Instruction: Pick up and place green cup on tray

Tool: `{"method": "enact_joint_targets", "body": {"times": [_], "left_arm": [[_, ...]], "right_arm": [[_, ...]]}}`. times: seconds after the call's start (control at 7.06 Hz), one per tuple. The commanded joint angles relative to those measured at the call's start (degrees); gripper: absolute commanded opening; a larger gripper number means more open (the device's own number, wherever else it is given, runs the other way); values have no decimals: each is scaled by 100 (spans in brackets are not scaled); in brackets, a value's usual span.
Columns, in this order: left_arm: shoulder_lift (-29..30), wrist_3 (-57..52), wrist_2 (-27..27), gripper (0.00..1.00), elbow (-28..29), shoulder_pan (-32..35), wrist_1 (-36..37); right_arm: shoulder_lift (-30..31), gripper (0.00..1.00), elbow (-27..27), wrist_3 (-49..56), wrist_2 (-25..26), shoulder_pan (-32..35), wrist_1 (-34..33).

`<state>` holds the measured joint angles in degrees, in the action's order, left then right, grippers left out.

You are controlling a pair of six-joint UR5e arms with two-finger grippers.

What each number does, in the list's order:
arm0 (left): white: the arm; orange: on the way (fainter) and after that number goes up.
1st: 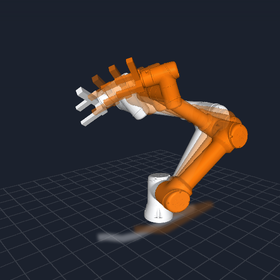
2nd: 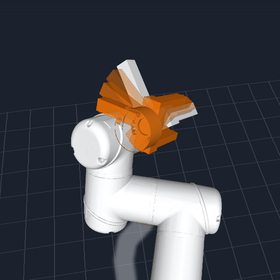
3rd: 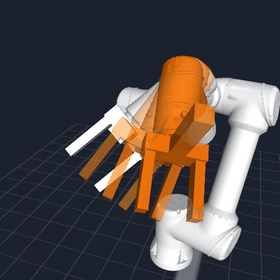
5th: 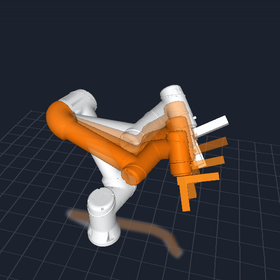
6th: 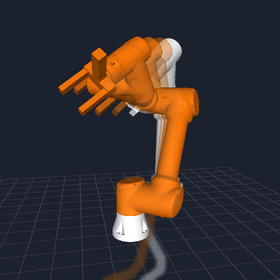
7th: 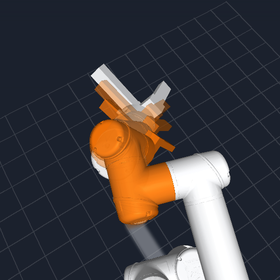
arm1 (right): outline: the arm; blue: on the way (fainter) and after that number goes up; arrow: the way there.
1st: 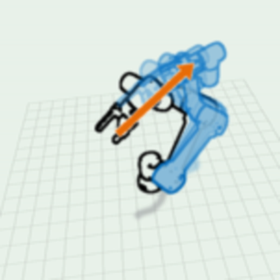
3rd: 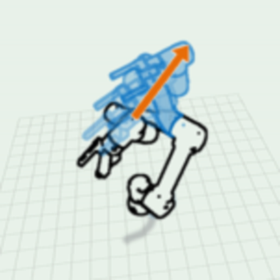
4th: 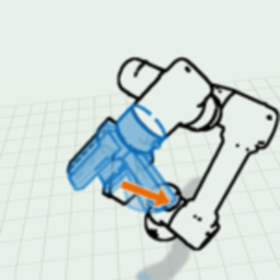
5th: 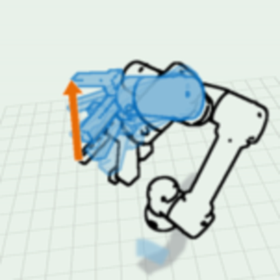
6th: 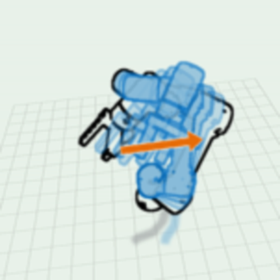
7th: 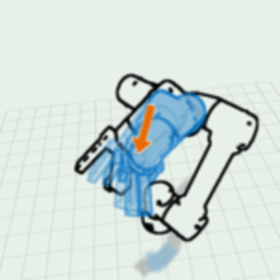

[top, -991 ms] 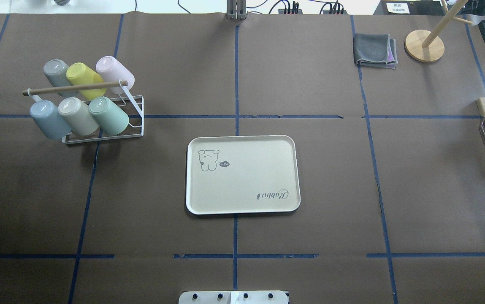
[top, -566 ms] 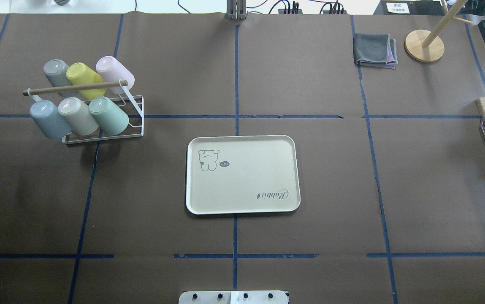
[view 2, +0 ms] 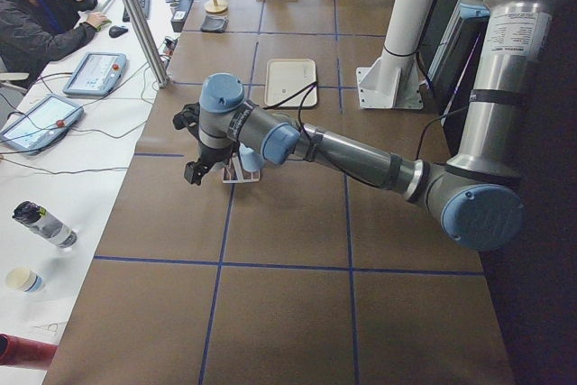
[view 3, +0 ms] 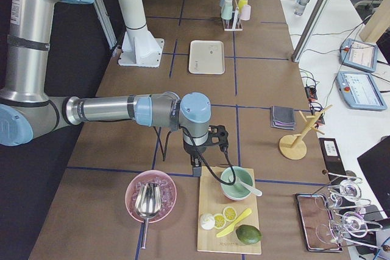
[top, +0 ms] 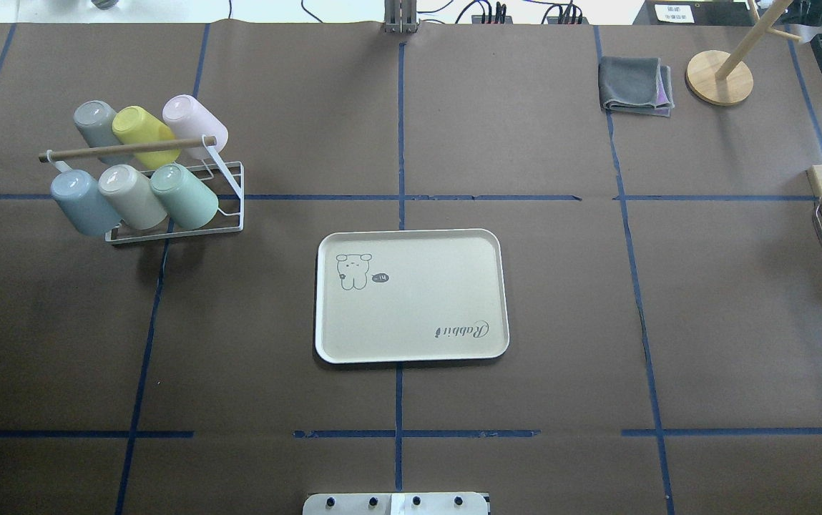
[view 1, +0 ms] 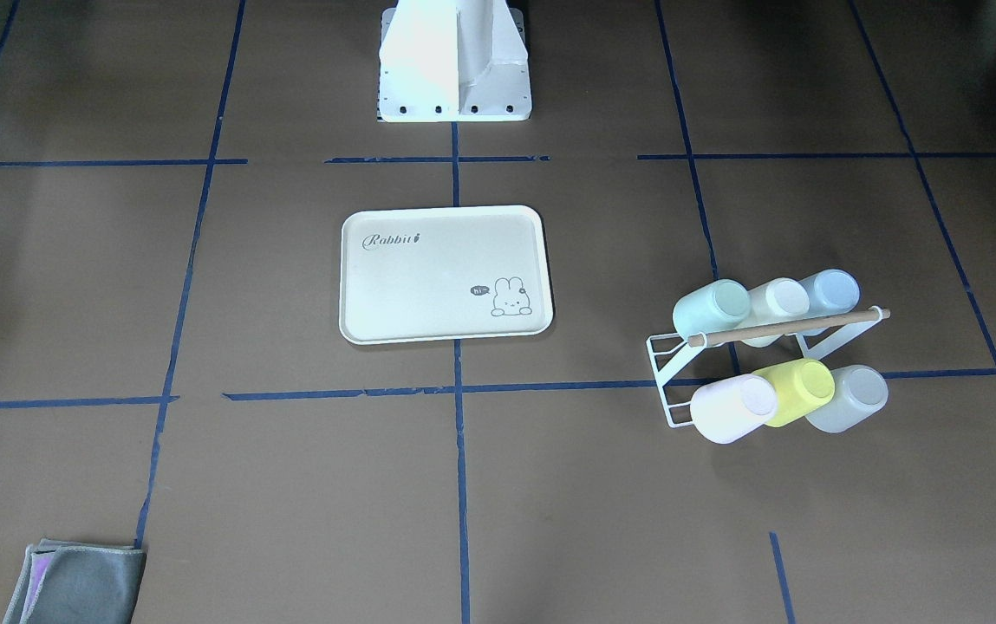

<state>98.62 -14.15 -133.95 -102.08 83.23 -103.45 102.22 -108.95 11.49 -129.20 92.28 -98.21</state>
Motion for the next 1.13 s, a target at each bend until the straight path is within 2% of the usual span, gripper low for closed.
{"method": "enact_joint_targets", "body": {"times": [0.0,0.14,0.28,0.57,0.71,0.99], "left_arm": [[289,35,481,100,-354,-507,-87],[324,35,875,100,-591,-927,26],[542,0,1097,100,-811,-1323,523],[1314,-183,1169,100,-1207,-2035,2312],[1674,-202,1570,100,-1296,-2317,3017],[2307,-727,2841,100,-1305,-3038,4345]], "right_arm": [[0,100,-13,3,0,0,3],[0,100,-13,3,0,0,3],[0,100,-13,3,0,0,3],[9,100,-4,3,0,0,3],[9,100,-4,11,0,0,3],[44,100,-4,11,0,0,3]]}}
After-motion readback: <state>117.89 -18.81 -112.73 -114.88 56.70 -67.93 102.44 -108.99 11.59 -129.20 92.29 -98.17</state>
